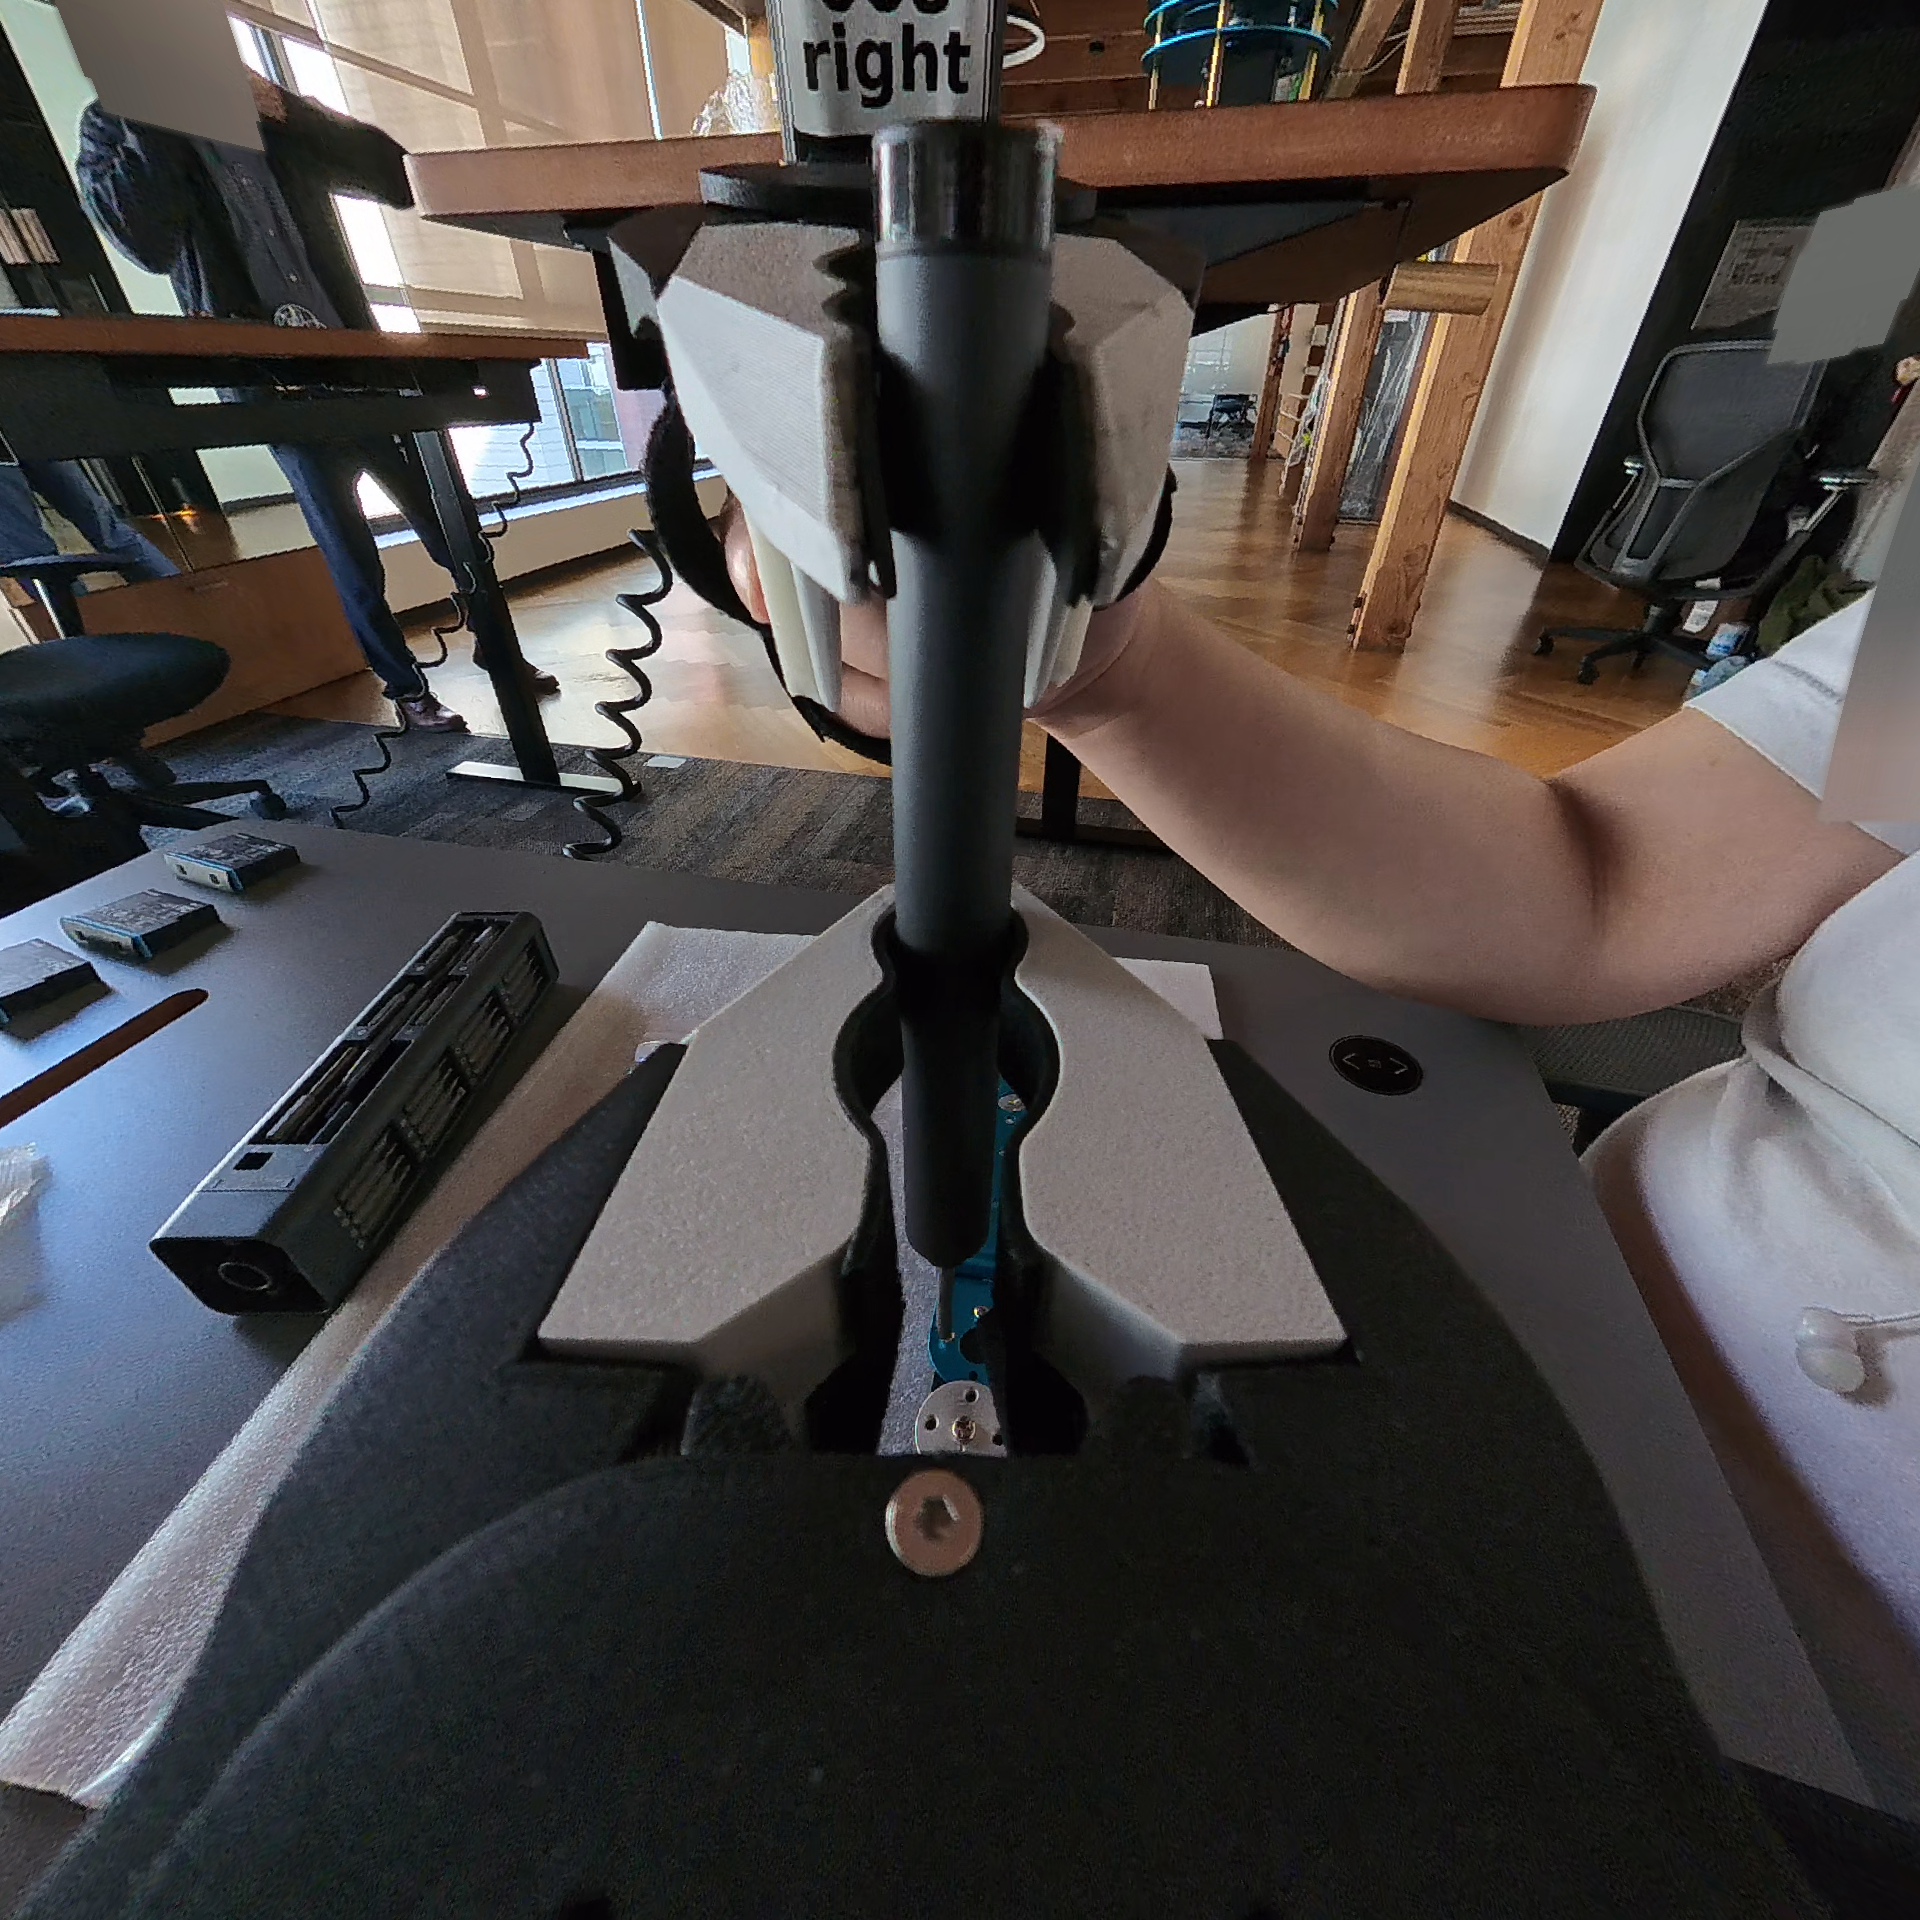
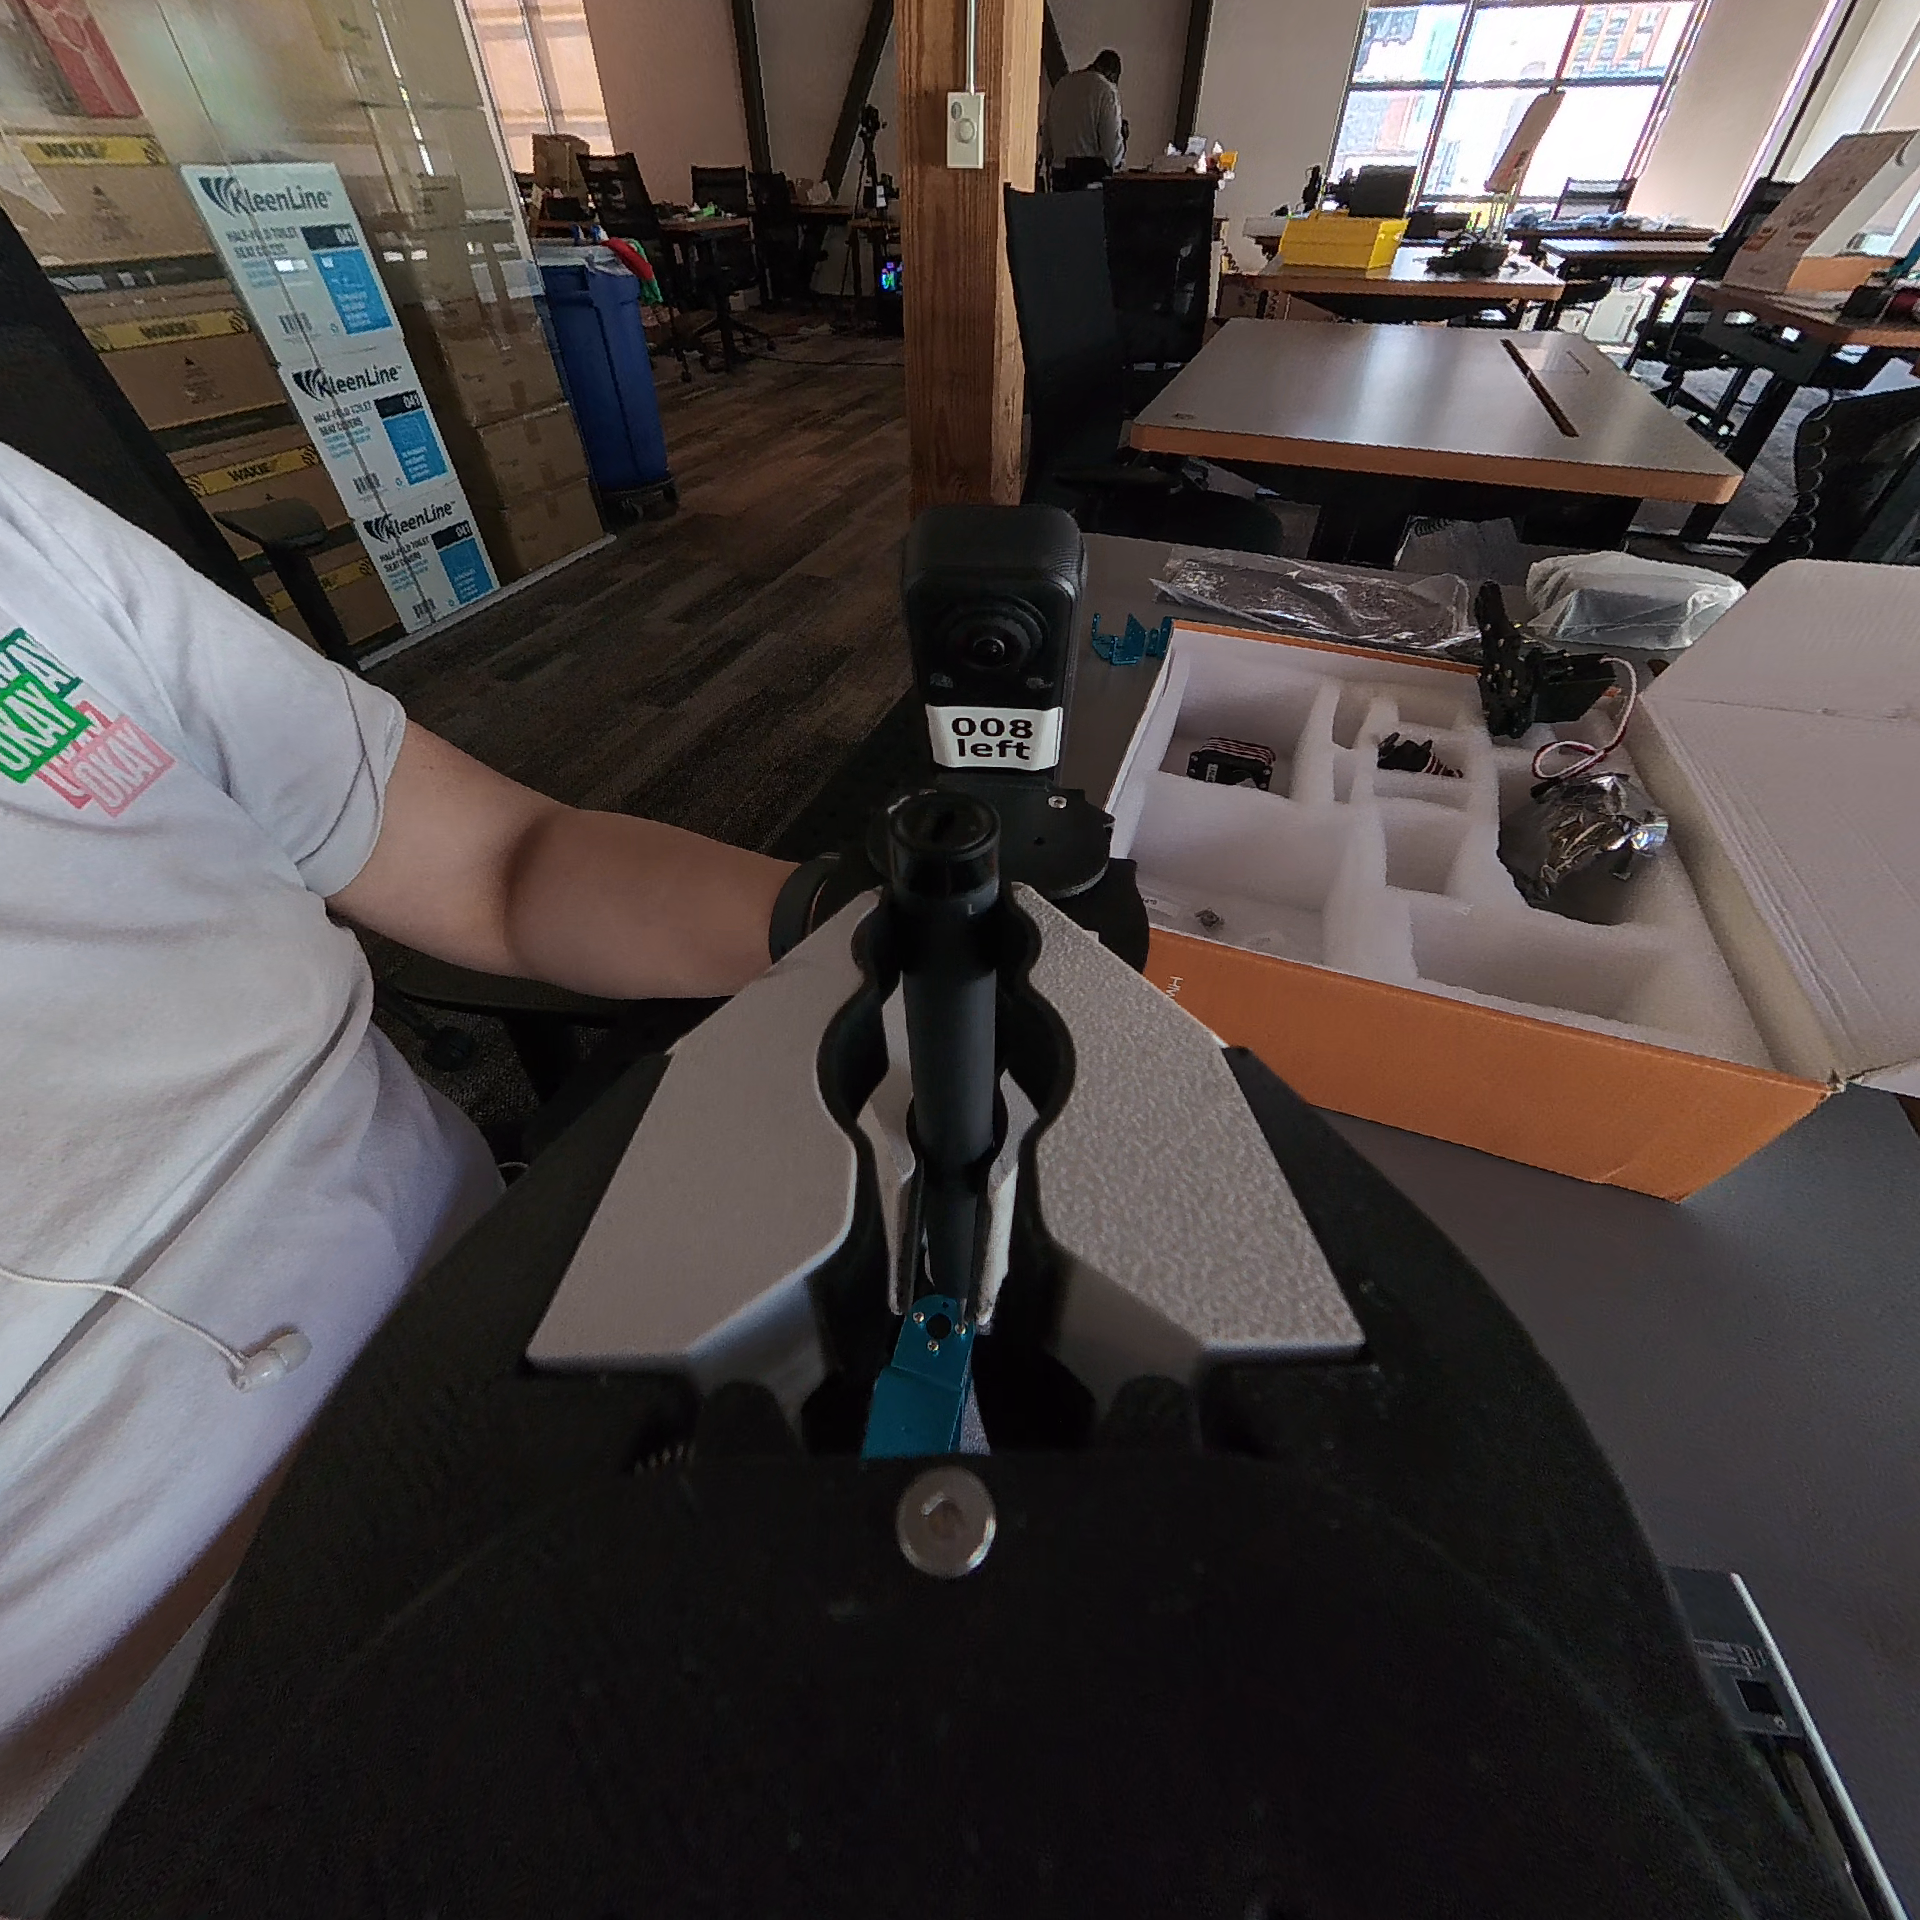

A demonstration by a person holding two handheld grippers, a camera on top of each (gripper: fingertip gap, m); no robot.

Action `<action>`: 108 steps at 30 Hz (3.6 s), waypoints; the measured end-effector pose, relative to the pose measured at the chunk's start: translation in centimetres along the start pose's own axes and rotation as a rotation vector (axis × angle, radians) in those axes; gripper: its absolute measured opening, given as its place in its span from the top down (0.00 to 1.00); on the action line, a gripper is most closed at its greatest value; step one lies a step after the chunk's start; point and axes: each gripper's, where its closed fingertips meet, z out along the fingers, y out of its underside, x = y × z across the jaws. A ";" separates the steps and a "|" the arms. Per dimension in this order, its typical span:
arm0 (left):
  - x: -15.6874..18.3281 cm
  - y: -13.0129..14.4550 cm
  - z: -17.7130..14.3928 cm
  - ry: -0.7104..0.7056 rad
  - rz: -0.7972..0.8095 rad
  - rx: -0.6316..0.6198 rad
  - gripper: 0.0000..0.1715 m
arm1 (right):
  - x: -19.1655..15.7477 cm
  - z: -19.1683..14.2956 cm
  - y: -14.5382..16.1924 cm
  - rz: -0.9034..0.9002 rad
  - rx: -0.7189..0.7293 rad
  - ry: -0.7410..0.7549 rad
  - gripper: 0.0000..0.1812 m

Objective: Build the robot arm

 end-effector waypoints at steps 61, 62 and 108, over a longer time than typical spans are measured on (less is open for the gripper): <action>0.8 -0.5 -0.4 0.075 -0.060 0.027 0.93 | 0.1 -0.1 0.1 0.052 -0.033 0.224 0.89; 0.9 -0.5 -0.4 0.076 -0.053 0.026 0.94 | 0.2 0.0 0.2 0.044 -0.049 0.234 0.91; 0.7 -0.6 -0.2 0.043 -0.040 0.041 0.94 | 0.3 -0.5 0.8 0.040 -0.098 0.432 0.91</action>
